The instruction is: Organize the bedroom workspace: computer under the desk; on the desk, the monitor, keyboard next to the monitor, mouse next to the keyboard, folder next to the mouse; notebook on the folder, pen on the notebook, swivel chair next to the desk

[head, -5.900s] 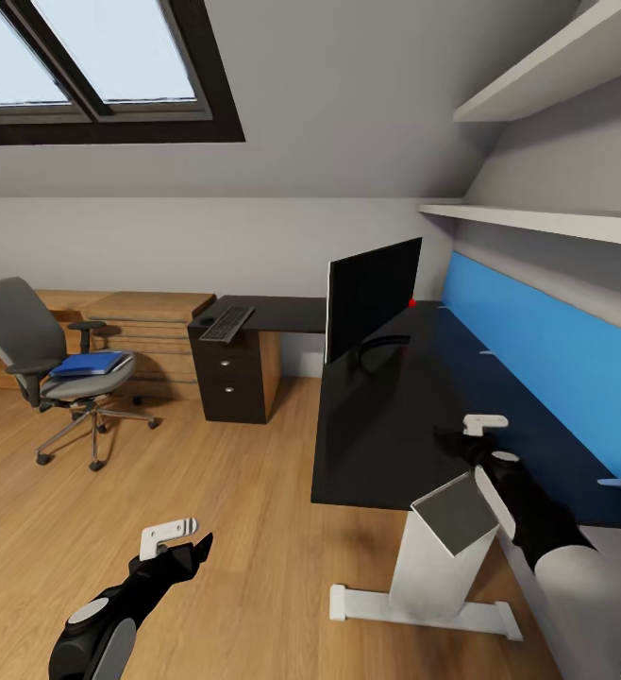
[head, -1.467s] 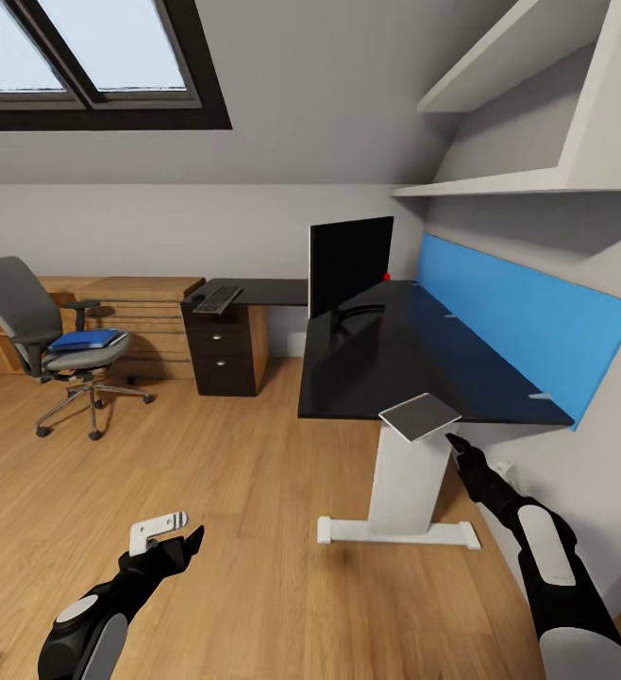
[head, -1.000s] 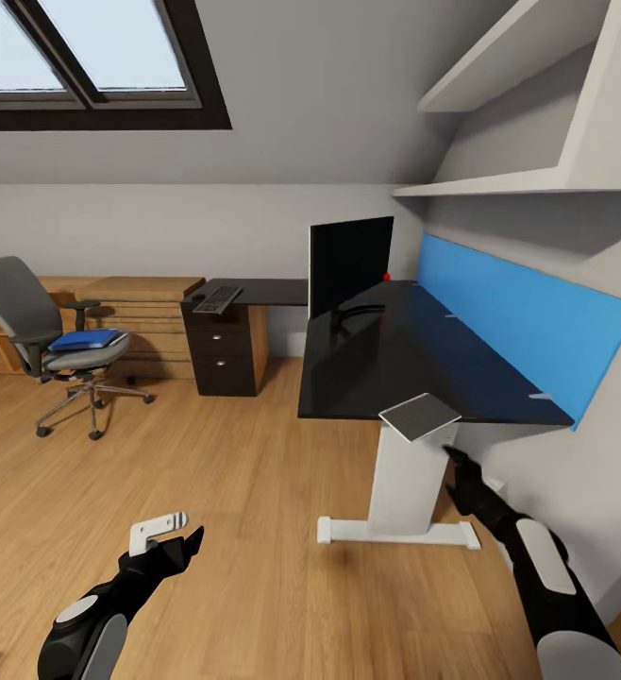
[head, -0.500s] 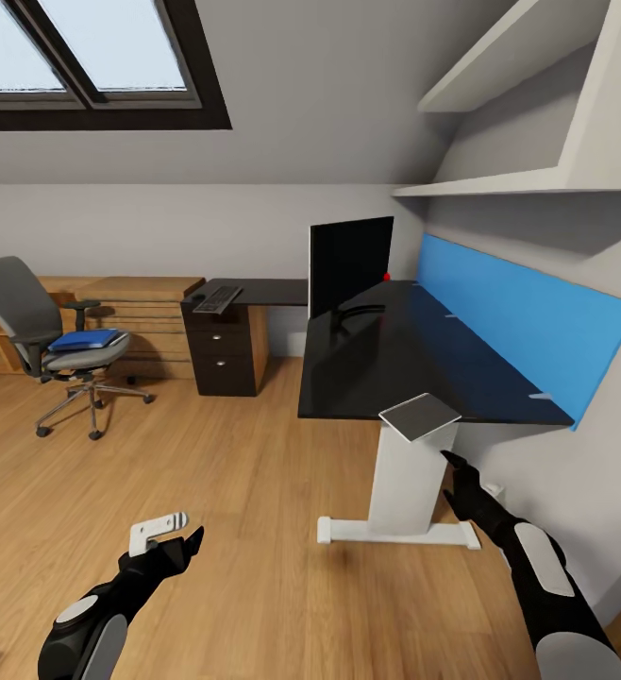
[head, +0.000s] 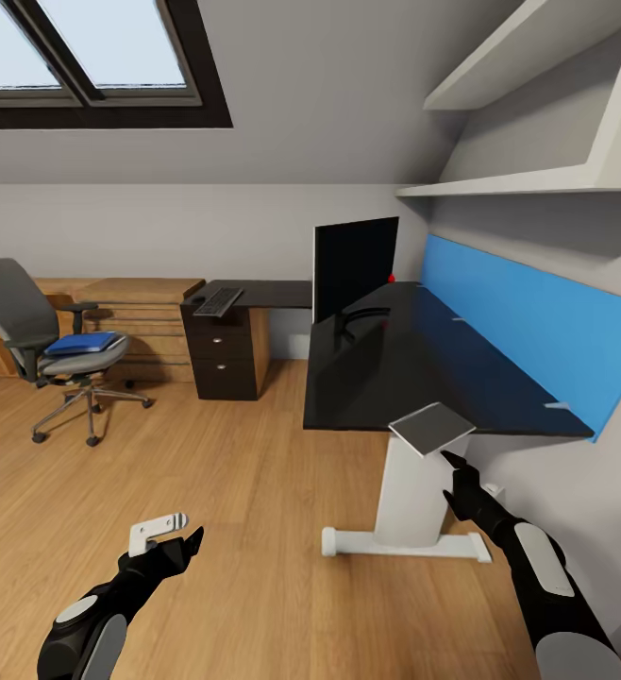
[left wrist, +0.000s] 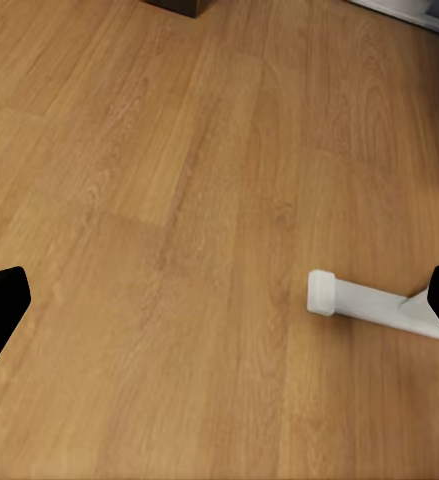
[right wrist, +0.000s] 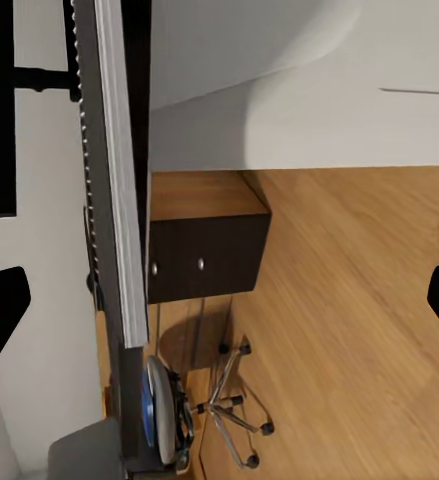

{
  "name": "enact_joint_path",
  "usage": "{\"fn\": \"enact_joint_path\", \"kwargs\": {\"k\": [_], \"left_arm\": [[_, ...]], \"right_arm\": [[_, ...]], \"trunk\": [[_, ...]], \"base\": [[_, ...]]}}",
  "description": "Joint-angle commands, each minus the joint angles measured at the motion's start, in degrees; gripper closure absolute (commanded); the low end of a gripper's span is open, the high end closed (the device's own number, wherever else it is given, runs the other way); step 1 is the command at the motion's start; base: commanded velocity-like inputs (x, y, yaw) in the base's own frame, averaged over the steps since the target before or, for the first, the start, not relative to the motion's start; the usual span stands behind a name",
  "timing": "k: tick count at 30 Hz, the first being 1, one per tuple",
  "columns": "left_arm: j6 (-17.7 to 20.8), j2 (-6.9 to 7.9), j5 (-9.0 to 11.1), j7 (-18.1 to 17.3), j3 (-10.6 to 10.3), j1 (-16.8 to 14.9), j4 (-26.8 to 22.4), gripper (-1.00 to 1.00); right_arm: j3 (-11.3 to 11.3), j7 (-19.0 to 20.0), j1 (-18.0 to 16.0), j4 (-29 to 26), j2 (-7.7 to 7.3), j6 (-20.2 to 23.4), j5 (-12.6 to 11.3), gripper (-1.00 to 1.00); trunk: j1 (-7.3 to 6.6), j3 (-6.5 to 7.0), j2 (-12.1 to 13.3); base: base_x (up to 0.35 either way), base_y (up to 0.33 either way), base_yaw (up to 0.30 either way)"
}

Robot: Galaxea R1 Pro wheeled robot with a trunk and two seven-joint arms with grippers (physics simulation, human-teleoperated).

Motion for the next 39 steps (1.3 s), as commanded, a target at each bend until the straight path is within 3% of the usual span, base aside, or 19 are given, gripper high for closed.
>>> {"fn": "enact_joint_path", "kwargs": {"k": [1,8,39], "left_arm": [[0.26,0.02,0.61,0.46,-0.04,-0.03,-0.07,-1.00],[0.23,0.02,0.61,0.48,-0.04,-0.03,-0.07,-1.00],[0.27,0.11,0.61,0.40,-0.04,-0.03,0.23,-1.00]], "right_arm": [[-0.14,0.02,-0.04,-0.02,0.02,0.33,-0.15,-1.00],[-0.11,0.02,-0.04,-0.04,0.02,0.33,-0.15,-1.00],[-0.02,-0.05,-0.04,-0.13,0.05,0.24,0.03,-1.00]], "trunk": [[0.00,-0.06,-0.03],[-1.32,1.02,2.38],[-1.32,1.02,2.38]], "base": [[0.026,0.009,0.000],[0.009,0.003,0.000],[0.071,0.033,0.000]]}}
